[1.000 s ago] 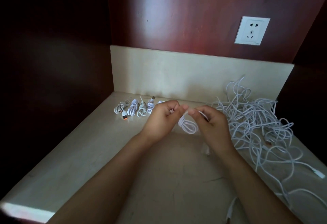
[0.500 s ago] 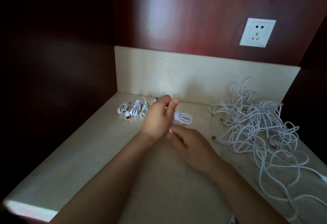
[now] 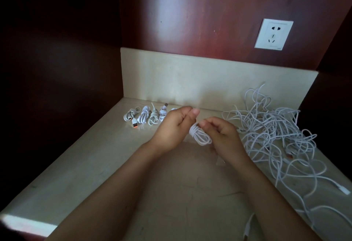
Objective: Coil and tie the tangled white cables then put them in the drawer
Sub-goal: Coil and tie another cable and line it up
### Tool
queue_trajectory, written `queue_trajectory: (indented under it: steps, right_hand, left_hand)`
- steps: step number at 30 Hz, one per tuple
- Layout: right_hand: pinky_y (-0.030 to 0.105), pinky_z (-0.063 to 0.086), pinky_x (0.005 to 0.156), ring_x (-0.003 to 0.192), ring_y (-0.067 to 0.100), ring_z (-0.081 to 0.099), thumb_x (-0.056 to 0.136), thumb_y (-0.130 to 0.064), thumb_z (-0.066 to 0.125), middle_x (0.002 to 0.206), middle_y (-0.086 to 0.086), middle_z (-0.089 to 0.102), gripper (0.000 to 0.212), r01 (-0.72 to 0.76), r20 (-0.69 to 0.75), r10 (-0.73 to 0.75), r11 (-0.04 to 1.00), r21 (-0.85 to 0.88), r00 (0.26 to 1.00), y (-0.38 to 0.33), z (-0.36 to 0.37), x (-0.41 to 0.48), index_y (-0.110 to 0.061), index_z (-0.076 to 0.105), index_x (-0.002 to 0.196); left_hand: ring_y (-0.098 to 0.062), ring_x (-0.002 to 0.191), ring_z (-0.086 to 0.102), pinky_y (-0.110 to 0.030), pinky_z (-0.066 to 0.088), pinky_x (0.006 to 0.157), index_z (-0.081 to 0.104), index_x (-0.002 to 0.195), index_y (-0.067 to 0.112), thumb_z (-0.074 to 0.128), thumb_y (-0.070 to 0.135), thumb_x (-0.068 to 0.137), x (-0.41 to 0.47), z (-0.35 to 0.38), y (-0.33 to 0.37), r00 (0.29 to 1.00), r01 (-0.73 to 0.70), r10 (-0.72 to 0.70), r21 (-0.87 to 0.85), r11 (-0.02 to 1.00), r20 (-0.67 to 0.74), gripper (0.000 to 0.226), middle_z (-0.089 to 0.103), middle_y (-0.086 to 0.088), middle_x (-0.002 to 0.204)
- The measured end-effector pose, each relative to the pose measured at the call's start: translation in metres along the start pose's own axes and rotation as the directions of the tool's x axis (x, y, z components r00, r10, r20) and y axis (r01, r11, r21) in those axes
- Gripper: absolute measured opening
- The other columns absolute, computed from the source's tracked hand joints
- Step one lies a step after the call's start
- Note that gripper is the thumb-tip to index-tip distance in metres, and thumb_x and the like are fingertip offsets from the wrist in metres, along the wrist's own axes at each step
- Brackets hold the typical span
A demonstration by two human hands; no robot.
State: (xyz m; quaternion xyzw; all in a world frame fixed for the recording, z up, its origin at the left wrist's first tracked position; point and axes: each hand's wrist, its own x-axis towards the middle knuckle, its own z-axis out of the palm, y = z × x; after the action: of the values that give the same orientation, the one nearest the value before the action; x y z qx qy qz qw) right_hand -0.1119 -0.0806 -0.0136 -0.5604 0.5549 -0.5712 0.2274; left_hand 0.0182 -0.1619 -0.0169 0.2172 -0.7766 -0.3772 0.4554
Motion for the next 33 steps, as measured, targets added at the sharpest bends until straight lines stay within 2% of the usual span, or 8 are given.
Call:
queue_trajectory:
  steps: [4,10,14,19,23,27,30,33]
  right_hand:
    - [0.016,0.022,0.036,0.032,0.010,0.026,0.094,0.006,0.044,0.044,0.003,0.041,0.022,-0.183,0.101,0.164,0.955,0.233,0.981,0.000,0.004,-0.003,-0.011,0.056,0.087]
    - [0.012,0.032,0.046,0.038,0.002,0.043,0.097,-0.010,0.057,0.049,-0.003,0.057,0.022,0.026,0.055,-0.028,0.999,0.022,0.998,0.003,0.023,-0.009,-0.014,0.064,0.077]
    - [0.012,0.038,0.053,0.046,0.001,0.051,0.093,-0.007,0.062,0.049,-0.004,0.059,0.016,0.054,-0.017,-0.053,0.992,0.112,0.998,0.004,0.028,-0.012,-0.016,0.069,0.081]
    - [0.012,0.039,0.053,0.046,0.001,0.050,0.093,-0.006,0.063,0.050,-0.005,0.059,0.019,0.076,-0.098,-0.062,0.987,0.139,0.993,0.004,0.023,-0.010,-0.013,0.071,0.077]
    - [0.013,0.034,0.050,0.042,0.000,0.043,0.096,-0.009,0.059,0.047,-0.007,0.053,0.038,0.073,-0.120,-0.064,0.994,0.076,0.991,0.006,0.016,-0.006,-0.020,0.062,0.060]
    - [0.014,0.032,0.048,0.041,0.000,0.039,0.097,-0.012,0.059,0.044,-0.009,0.048,0.039,0.033,-0.116,-0.028,0.999,0.041,0.993,0.008,0.011,-0.003,-0.020,0.059,0.058]
    - [0.015,0.030,0.047,0.040,0.001,0.036,0.096,-0.014,0.060,0.044,-0.008,0.046,0.042,-0.011,-0.119,0.016,0.999,0.037,0.993,0.011,0.009,0.000,-0.020,0.057,0.055]
    - [0.015,0.030,0.046,0.040,0.002,0.035,0.096,-0.015,0.060,0.046,-0.006,0.046,0.034,-0.046,-0.115,0.052,0.998,0.049,0.992,0.013,0.008,0.000,-0.013,0.066,0.062]
  left_hand:
    - [-0.012,0.053,0.040,-0.021,0.036,0.051,0.047,0.072,-0.007,0.042,0.028,0.102,0.000,0.007,0.007,0.994,0.022,-0.042,-0.191,0.981,-0.104,0.046,0.043,-0.010,0.060]
    - [-0.017,0.057,0.043,-0.030,0.038,0.055,0.047,0.070,0.016,0.038,0.039,0.096,0.002,0.012,0.003,0.938,0.049,-0.128,-0.241,0.969,-0.322,0.036,0.047,-0.011,0.065]
    - [-0.015,0.064,0.048,-0.037,0.043,0.063,0.050,0.077,0.022,0.036,0.037,0.098,-0.001,0.014,0.001,0.930,0.030,-0.072,-0.121,0.992,-0.361,0.030,0.052,-0.002,0.072]
    - [-0.013,0.076,0.064,-0.034,0.051,0.074,0.067,0.091,0.026,0.035,0.041,0.101,0.000,0.015,-0.004,0.980,0.013,-0.036,-0.118,0.993,-0.198,0.036,0.067,-0.002,0.085]
    - [-0.008,0.062,0.051,-0.031,0.042,0.067,0.054,0.073,0.012,0.034,0.034,0.102,0.000,0.015,-0.002,0.998,0.036,-0.041,-0.099,0.994,-0.045,0.042,0.054,0.001,0.060]
    - [-0.011,0.055,0.046,-0.024,0.040,0.053,0.056,0.087,0.004,0.039,0.025,0.106,0.002,0.008,0.000,0.992,0.124,-0.117,-0.183,0.975,0.051,0.033,0.051,-0.008,0.065]
    - [-0.016,0.076,0.054,-0.031,0.047,0.070,0.056,0.107,-0.003,0.044,0.022,0.104,0.004,0.004,-0.003,0.987,0.153,-0.137,-0.213,0.965,0.089,0.028,0.057,-0.010,0.084]
    - [-0.018,0.085,0.057,-0.035,0.048,0.081,0.056,0.108,-0.001,0.048,0.031,0.096,0.003,0.003,-0.002,0.983,0.171,-0.150,-0.237,0.956,0.104,0.036,0.062,-0.010,0.092]
